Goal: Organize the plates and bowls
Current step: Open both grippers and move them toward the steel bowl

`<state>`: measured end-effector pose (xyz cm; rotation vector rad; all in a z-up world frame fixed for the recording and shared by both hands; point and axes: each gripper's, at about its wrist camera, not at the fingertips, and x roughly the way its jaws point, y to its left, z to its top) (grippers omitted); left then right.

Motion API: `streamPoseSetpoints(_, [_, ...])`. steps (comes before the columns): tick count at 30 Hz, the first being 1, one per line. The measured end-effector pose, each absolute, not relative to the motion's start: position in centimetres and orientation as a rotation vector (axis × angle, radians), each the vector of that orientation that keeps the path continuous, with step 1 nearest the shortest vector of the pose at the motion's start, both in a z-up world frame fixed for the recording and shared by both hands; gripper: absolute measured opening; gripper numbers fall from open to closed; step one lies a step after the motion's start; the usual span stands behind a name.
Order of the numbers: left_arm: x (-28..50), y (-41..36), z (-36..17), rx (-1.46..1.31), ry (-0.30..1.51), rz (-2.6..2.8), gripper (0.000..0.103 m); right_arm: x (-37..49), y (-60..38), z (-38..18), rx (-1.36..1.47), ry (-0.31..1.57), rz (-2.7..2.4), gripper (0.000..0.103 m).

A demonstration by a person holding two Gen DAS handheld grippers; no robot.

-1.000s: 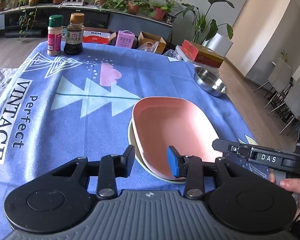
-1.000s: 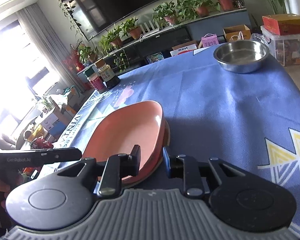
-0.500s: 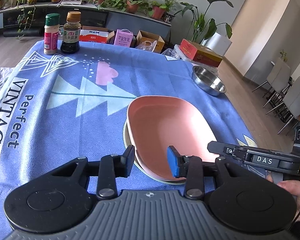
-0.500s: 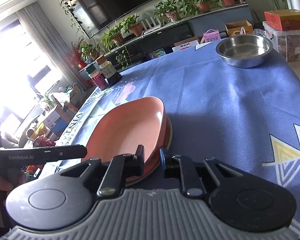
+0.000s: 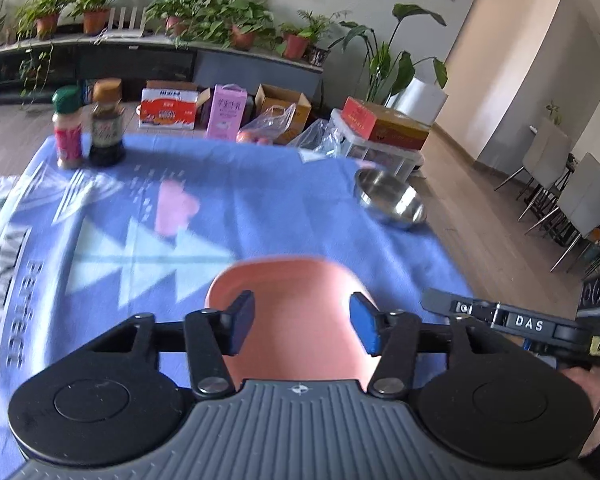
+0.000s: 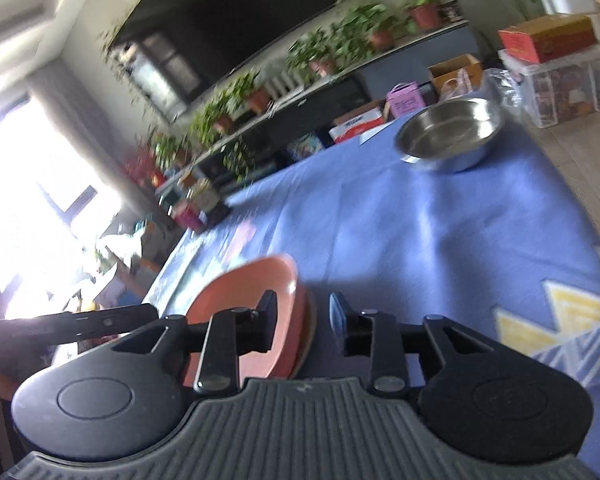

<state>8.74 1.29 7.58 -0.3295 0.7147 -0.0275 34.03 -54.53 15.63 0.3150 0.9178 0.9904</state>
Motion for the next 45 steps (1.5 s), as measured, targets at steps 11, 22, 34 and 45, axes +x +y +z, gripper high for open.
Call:
streamPoseSetpoints(11, [15.8,-2.6,10.9,-0.260,0.712,-0.053,0.066,40.5,-60.2,15.4,0.617,0.865,0.838,0.097])
streamPoseSetpoints(22, [23.8,-6.0,8.0,-0.328,0.767,-0.049,0.066,45.3,-62.2,13.9,0.796,0.847,0.797,0.097])
streamPoseSetpoints(34, [29.4,-7.3,5.3,-0.280,0.791,0.027,0.061,48.8,-63.0,12.1,0.814,0.851,0.745,0.097])
streamPoseSetpoints(45, [32.1,-7.9,3.3,-0.288,0.806,0.076,0.061,51.4,-60.6,10.2,0.704,0.899,0.794,0.089])
